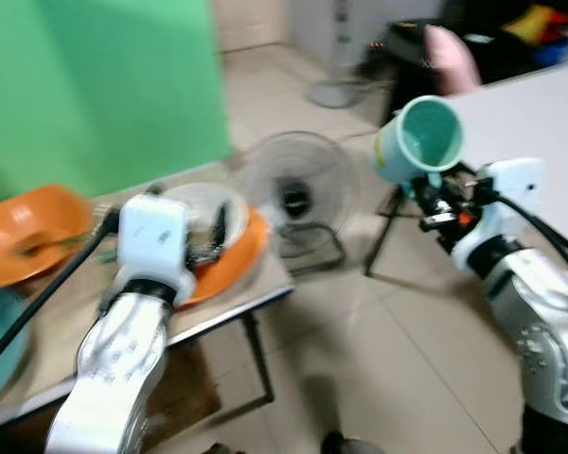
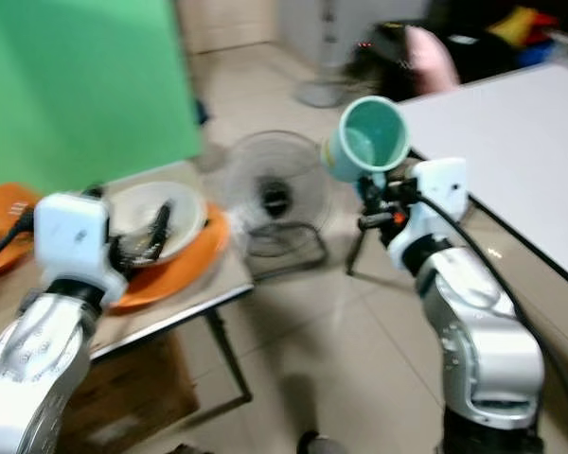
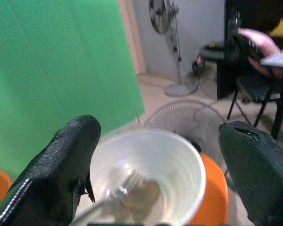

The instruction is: Setting the table

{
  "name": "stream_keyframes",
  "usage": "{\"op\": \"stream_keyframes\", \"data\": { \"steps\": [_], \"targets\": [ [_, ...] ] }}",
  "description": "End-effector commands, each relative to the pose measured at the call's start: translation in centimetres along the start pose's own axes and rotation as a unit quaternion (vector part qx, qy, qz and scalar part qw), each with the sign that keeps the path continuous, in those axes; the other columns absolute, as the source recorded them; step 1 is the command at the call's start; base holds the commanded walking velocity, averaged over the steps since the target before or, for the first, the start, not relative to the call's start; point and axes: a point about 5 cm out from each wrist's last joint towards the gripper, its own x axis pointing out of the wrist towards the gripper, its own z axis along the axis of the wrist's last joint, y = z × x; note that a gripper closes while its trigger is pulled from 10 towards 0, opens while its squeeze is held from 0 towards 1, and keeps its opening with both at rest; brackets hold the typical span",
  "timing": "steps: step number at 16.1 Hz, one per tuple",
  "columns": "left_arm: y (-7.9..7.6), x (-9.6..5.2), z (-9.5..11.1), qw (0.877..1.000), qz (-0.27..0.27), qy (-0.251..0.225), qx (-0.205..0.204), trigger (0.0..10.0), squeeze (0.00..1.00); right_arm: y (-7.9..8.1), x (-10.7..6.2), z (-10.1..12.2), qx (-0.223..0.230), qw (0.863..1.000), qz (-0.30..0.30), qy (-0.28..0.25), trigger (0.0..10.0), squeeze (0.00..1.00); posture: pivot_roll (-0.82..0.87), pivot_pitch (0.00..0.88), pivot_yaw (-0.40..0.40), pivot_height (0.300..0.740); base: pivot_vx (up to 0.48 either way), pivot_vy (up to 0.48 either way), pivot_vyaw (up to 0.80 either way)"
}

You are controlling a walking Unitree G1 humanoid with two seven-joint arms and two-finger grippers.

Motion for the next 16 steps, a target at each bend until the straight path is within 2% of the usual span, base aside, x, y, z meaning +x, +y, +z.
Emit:
{"op": "stream_keyframes", "data": {
  "steps": [1,4,5,10,14,16],
  "targets": [
    [0.1,-0.4,0.3,1.0,0.002,-0.007,0.002,10.0,0.0,-0.1,0.2,-0.1,-0.001,1.0,-0.015,-0.002,10.0,0.0,0.0,0.0,0.021,0.74,0.0,0.0,-0.77],
    [0.2,-0.5,0.4,1.0,0.0,-0.013,0.009,10.0,0.0,0.3,0.5,-0.8,0.009,0.999,-0.038,-0.001,10.0,0.0,0.01,0.0,0.017,0.74,0.0,0.0,-0.75],
    [0.3,-0.4,0.4,1.0,0.003,-0.012,0.001,10.0,0.0,0.6,0.6,-1.5,0.036,0.999,-0.033,0.018,10.0,0.0,0.01,0.0,0.017,0.74,0.0,0.0,-0.75],
    [1.3,0.5,0.0,1.0,0.017,-0.005,-0.013,10.0,0.0,1.6,1.3,-1.5,-0.014,0.999,-0.023,0.03,10.0,0.0,-0.01,0.0,0.04,0.74,0.0,0.0,-0.79],
    [1.8,0.4,-0.2,1.0,0.025,0.0,-0.016,10.0,0.0,1.9,1.6,-1.6,-0.017,0.999,-0.028,0.036,10.0,0.0,-0.01,0.0,0.036,0.74,0.304,0.0,-0.76],
    [1.9,0.3,-0.3,1.0,0.025,0.001,-0.017,10.0,0.0,2.2,1.9,-1.7,-0.015,0.999,-0.026,0.032,10.0,0.0,0.0,0.0,0.032,0.74,0.341,0.0,-0.29]
  ]
}}
